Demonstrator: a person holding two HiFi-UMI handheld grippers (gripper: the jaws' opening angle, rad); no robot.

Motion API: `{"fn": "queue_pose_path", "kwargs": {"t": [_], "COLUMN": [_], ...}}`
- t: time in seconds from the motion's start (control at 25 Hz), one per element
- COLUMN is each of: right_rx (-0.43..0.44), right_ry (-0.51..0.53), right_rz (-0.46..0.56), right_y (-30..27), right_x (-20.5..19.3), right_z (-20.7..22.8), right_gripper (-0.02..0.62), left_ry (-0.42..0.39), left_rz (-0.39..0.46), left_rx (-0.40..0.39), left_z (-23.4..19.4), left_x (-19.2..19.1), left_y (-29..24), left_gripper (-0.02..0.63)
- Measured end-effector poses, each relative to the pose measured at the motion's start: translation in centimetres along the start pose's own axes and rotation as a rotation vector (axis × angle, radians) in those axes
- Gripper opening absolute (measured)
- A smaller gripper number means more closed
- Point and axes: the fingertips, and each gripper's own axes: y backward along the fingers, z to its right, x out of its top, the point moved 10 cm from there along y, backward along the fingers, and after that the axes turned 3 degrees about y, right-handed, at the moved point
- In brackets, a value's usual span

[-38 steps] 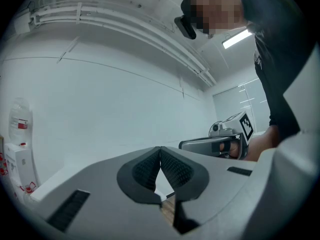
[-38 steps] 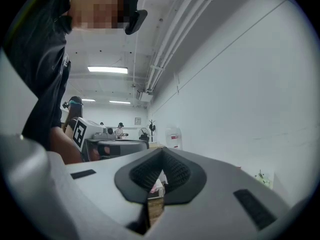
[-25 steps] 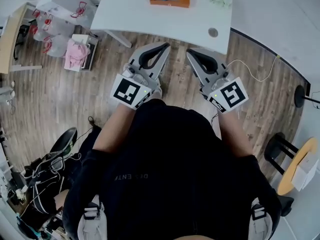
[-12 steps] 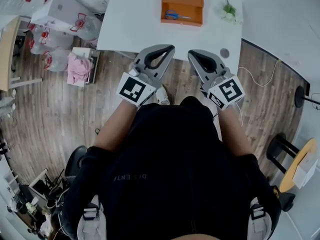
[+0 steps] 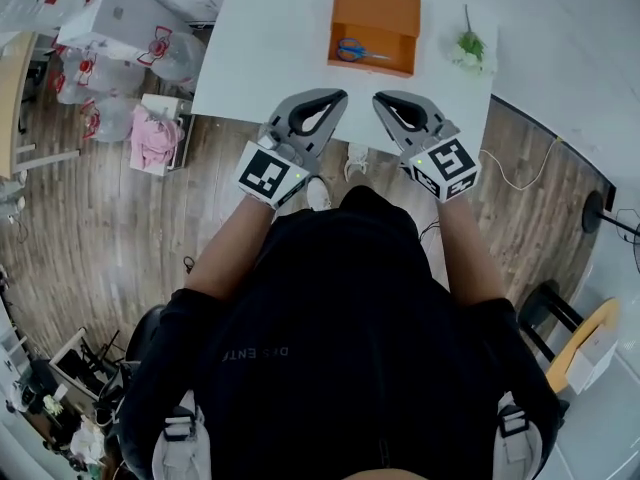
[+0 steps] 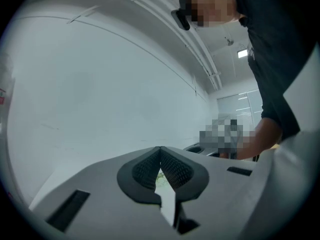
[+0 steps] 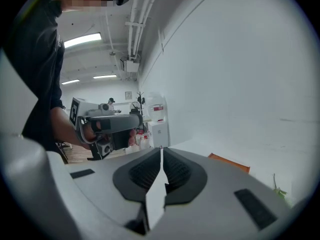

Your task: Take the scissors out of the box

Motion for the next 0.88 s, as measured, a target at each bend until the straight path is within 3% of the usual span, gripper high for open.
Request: {"fn": "queue_pose_path", "kwargs": {"t": [0.48, 0.6, 0.88], "right_rx": [0.114, 0.141, 0.196], "right_ry": [0.067, 0.041, 0.103], "right_rz": [-0.233, -0.261, -0.369], "right_y": [-8.8, -10.7, -15.1], "right_x": [-4.1, -5.2, -7.8], "right_z": [9.7, 11.4, 13.8], "right_gripper": [0.035, 0.044, 0.057], "left_ry": [-0.003, -0.004, 0.049], "left_rz": [0.006, -0.002, -0.004], "left_rx": [0.077, 0.08, 0.112], "left_z": [-5.7, -6.6, -9.3], "left_x": [-2.0, -2.9, -4.6], "left_y": [-5.7, -6.8, -8.7], "left_gripper": [0.018, 0.018, 0.018]}}
